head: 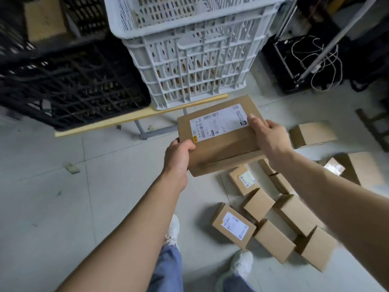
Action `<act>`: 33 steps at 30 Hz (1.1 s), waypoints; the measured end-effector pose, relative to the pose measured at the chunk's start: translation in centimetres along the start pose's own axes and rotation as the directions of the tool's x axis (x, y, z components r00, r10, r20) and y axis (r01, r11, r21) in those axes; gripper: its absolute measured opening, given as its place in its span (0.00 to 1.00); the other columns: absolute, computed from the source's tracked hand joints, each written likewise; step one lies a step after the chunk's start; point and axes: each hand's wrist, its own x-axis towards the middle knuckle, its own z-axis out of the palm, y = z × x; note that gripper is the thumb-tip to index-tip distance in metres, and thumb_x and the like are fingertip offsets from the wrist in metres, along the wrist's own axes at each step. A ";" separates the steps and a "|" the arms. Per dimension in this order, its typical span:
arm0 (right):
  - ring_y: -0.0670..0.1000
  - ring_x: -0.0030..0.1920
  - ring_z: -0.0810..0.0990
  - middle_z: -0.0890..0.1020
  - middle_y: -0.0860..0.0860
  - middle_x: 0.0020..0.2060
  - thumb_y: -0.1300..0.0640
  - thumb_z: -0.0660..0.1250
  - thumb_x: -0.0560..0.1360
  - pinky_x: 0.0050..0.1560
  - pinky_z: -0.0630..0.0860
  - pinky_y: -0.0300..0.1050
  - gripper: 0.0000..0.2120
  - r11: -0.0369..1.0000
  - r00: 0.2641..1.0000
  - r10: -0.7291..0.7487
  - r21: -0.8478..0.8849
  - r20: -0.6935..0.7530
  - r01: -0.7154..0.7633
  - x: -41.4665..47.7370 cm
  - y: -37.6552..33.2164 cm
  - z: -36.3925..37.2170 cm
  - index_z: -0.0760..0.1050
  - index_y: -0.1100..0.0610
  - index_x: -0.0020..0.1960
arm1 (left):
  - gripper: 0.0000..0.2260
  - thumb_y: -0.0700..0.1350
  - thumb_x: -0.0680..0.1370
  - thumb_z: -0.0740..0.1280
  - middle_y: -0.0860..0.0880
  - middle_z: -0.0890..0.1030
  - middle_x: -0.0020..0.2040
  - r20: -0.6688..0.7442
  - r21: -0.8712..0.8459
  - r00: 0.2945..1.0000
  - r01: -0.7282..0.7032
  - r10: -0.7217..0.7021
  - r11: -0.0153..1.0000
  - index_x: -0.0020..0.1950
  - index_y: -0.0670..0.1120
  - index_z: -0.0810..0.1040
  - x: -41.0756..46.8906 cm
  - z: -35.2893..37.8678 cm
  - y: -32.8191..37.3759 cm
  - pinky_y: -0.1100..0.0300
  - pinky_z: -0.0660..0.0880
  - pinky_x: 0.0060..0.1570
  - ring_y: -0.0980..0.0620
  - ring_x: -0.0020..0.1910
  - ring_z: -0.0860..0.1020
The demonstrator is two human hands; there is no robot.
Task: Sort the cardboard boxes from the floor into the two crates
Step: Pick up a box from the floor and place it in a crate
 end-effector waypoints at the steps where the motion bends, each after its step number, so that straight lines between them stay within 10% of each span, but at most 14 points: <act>1: 0.41 0.37 0.76 0.78 0.43 0.38 0.42 0.65 0.75 0.33 0.69 0.34 0.16 1.000 1.000 -0.013 0.014 -0.016 0.013 -1.5 -1.1 -0.7 0.76 0.54 0.53 | 0.06 0.41 0.71 0.63 0.50 0.81 0.43 -0.003 -0.002 1.000 -0.013 0.013 1.000 0.45 0.49 0.76 -1.6 -0.1 0.9 0.55 0.71 0.46 0.50 0.41 0.76; 10: 0.42 0.32 0.75 0.79 0.44 0.34 0.48 0.67 0.75 0.24 0.68 0.27 0.08 0.975 0.991 -0.130 0.174 -0.044 0.135 -12.7 -7.2 -7.8 0.77 0.52 0.41 | 0.06 0.38 0.72 0.64 0.50 0.80 0.41 -0.008 -0.057 0.983 -0.183 0.183 0.981 0.43 0.48 0.75 -14.3 -1.1 6.4 0.60 0.71 0.38 0.54 0.37 0.76; 21: 0.53 0.53 0.80 0.80 0.52 0.54 0.40 0.67 0.70 0.57 0.76 0.53 0.23 0.951 0.977 -0.215 0.233 0.017 0.205 -18.6 -14.3 -11.3 0.71 0.54 0.57 | 0.20 0.30 0.68 0.63 0.49 0.79 0.48 0.049 -0.094 0.915 -0.396 0.401 0.914 0.56 0.47 0.72 -21.2 -3.7 13.6 0.55 0.71 0.47 0.48 0.49 0.76; 26: 0.49 0.44 0.85 0.86 0.50 0.47 0.35 0.62 0.72 0.43 0.78 0.46 0.24 0.913 0.958 -0.275 0.335 0.084 0.233 -20.0 -18.2 -10.7 0.77 0.52 0.58 | 0.31 0.24 0.67 0.55 0.51 0.80 0.47 0.155 -0.108 0.841 -0.507 0.519 0.855 0.60 0.54 0.71 -21.6 -5.1 17.7 0.61 0.72 0.37 0.53 0.44 0.77; 33: 0.56 0.51 0.84 0.86 0.53 0.49 0.29 0.57 0.71 0.59 0.76 0.59 0.30 0.845 0.960 -0.281 0.476 0.009 0.243 -20.3 -23.4 -7.8 0.78 0.50 0.58 | 0.05 0.42 0.77 0.60 0.52 0.79 0.34 0.270 -0.433 0.763 -0.448 0.587 0.782 0.43 0.46 0.74 -20.3 -8.1 24.0 0.65 0.74 0.30 0.57 0.32 0.78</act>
